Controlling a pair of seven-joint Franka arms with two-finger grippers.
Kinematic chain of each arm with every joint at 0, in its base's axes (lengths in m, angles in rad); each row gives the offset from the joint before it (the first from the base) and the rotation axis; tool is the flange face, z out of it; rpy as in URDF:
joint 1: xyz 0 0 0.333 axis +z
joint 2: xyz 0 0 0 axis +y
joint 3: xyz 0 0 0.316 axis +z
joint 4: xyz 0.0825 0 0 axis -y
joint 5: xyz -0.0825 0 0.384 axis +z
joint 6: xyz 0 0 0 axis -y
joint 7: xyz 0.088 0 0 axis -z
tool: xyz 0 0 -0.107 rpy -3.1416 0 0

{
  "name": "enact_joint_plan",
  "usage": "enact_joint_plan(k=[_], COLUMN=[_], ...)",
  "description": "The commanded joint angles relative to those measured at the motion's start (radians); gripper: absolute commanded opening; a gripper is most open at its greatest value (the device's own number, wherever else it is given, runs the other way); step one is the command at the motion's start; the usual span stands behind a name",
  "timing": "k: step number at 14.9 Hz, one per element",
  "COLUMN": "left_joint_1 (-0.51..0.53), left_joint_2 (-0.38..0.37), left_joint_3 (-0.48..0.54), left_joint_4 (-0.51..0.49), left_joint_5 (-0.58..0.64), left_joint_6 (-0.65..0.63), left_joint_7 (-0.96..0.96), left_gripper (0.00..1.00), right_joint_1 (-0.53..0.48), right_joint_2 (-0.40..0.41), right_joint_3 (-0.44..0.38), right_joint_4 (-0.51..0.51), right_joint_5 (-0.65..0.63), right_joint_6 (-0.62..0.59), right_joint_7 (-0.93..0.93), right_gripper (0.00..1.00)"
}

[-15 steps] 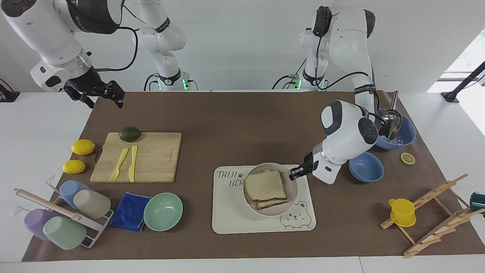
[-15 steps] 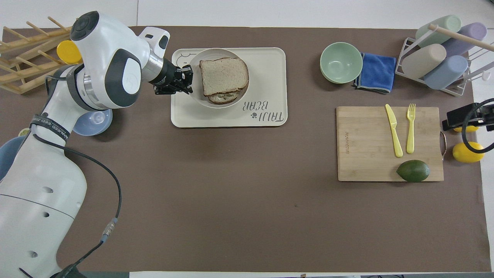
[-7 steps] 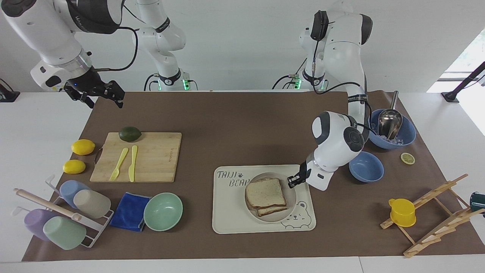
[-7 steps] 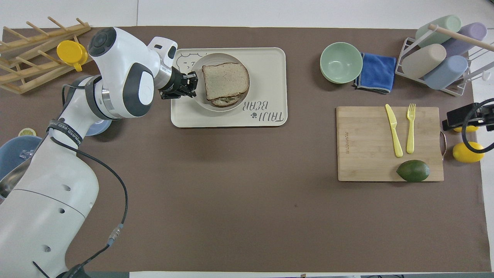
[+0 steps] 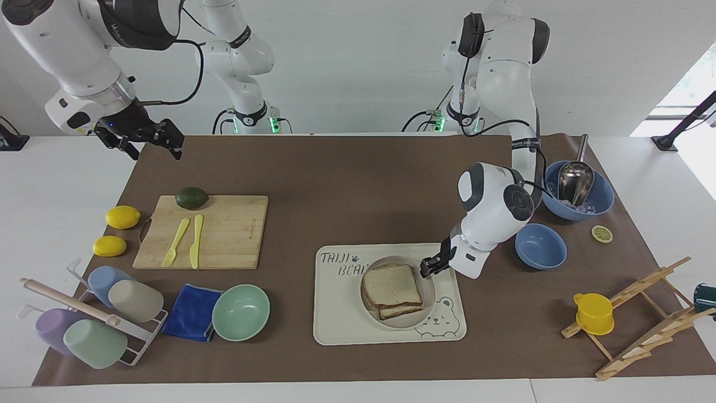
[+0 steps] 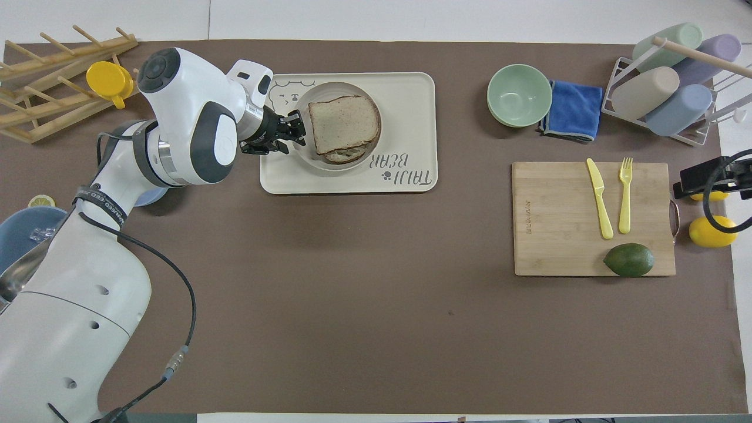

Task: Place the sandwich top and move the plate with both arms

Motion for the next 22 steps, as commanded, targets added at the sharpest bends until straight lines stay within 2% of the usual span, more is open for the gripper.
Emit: enact_joint_plan(k=[1,5,11,17,22], left_joint_1=[0.015,0.050,0.112,0.197,0.204], left_joint_2=[-0.045,-0.124,-0.330,-0.511,-0.598], left_joint_3=[0.007,0.026,0.040,0.040,0.040], left_joint_4=[-0.027,-0.030,-0.030,-0.031,-0.035], left_joint_5=[0.049,0.109,0.304,0.307,0.310], left_joint_6=[-0.060,-0.093,-0.288,-0.531,-0.679], left_joint_7=[0.033,0.050,0.056,0.177,0.202], left_gripper=[1.00,1.00,1.00,1.00,1.00], right_joint_1=[-0.007,-0.007,-0.007,-0.007,-0.007], right_joint_2=[-0.020,-0.020,-0.020,-0.020,-0.020], right_joint_3=[0.003,0.003,0.003,0.003,0.003], right_joint_4=[-0.021,-0.021,-0.021,-0.021,-0.021], right_joint_5=[0.010,0.010,0.010,0.010,0.010], right_joint_6=[0.003,0.003,0.003,0.003,0.003], right_joint_7=[-0.016,-0.016,-0.016,-0.016,-0.016], right_gripper=[1.00,1.00,1.00,1.00,1.00])
